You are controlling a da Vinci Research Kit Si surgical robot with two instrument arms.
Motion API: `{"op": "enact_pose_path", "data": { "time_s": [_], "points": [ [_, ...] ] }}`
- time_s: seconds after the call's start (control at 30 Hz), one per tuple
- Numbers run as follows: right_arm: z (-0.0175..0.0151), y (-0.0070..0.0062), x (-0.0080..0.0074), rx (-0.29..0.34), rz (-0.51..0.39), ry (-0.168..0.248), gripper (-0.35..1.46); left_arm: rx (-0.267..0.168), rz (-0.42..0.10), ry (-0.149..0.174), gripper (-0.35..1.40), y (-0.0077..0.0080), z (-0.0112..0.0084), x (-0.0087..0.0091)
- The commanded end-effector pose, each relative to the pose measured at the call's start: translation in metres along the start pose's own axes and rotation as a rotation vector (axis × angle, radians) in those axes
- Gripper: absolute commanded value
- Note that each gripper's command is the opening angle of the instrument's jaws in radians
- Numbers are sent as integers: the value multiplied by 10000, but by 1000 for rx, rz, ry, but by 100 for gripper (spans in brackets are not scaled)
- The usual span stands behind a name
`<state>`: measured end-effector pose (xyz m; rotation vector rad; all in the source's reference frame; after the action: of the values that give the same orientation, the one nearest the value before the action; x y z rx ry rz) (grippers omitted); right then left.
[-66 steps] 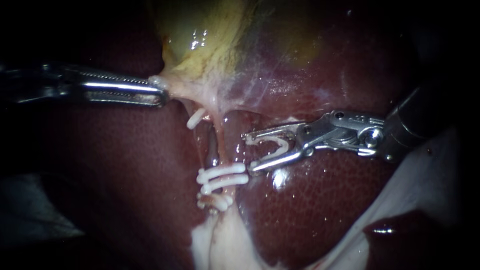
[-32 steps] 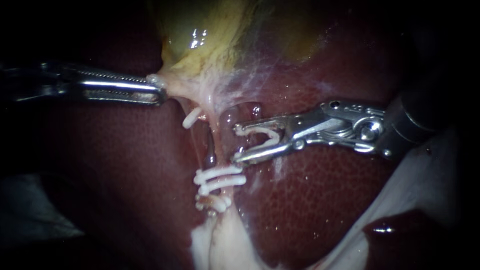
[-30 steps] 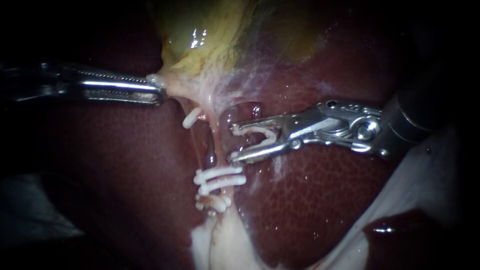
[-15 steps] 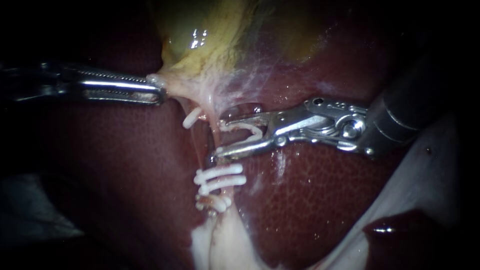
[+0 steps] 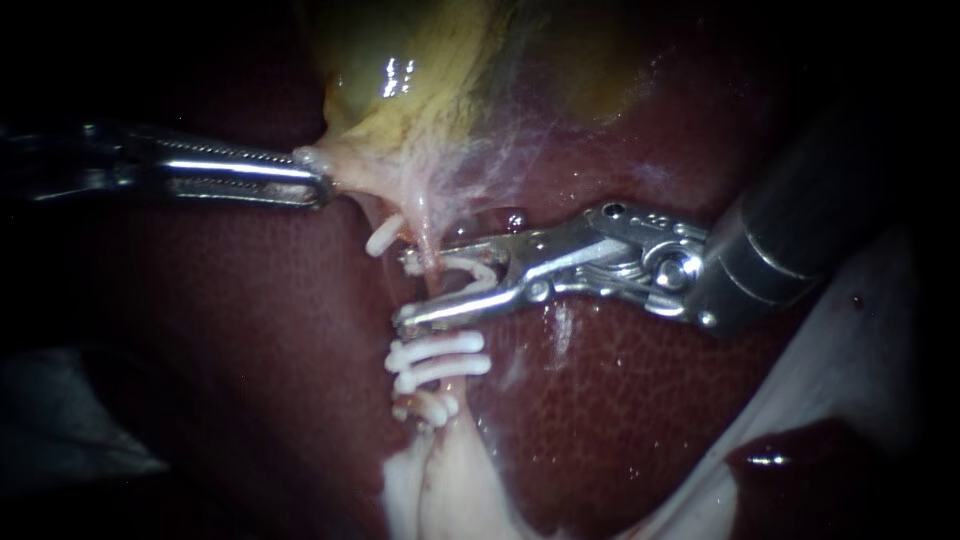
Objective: Clipping third clip right tube
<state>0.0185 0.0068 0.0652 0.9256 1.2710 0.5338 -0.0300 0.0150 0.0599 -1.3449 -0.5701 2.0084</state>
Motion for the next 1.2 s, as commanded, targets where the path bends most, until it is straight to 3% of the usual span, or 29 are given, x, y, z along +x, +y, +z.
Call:
{"op": "enact_pose_path", "data": {
  "time_s": [0.03, 0.37, 0.6, 0.93, 0.97, 1.03, 1.1, 1.2],
  "points": [
    [-1, -2, 3, 8, 6, 10, 49, 2, 0, 1, -35, 0, 0, 0],
    [0, -13, 15, 43, 23, 46, 47, 1, 1, 1, -35, -3, 0, -1],
    [3, -11, 17, 52, 46, 55, 37, 1, 1, 1, -35, -3, 0, -1],
    [2, -14, 17, 55, 64, 53, 0, 4, 1, 1, -35, -3, 0, -1],
    [3, -14, 17, 58, 69, 52, -6, 4, 1, 1, -35, -3, 0, -1],
    [3, -16, 16, 76, 92, 43, -34, 4, 1, 1, -35, -3, 0, -1],
    [3, -17, 15, 99, 102, 32, -35, 4, 1, 1, -35, -3, 0, -2],
    [2, -19, 15, 86, 110, 37, -35, 4, 1, 1, -35, -3, -1, -2]
  ]
}}
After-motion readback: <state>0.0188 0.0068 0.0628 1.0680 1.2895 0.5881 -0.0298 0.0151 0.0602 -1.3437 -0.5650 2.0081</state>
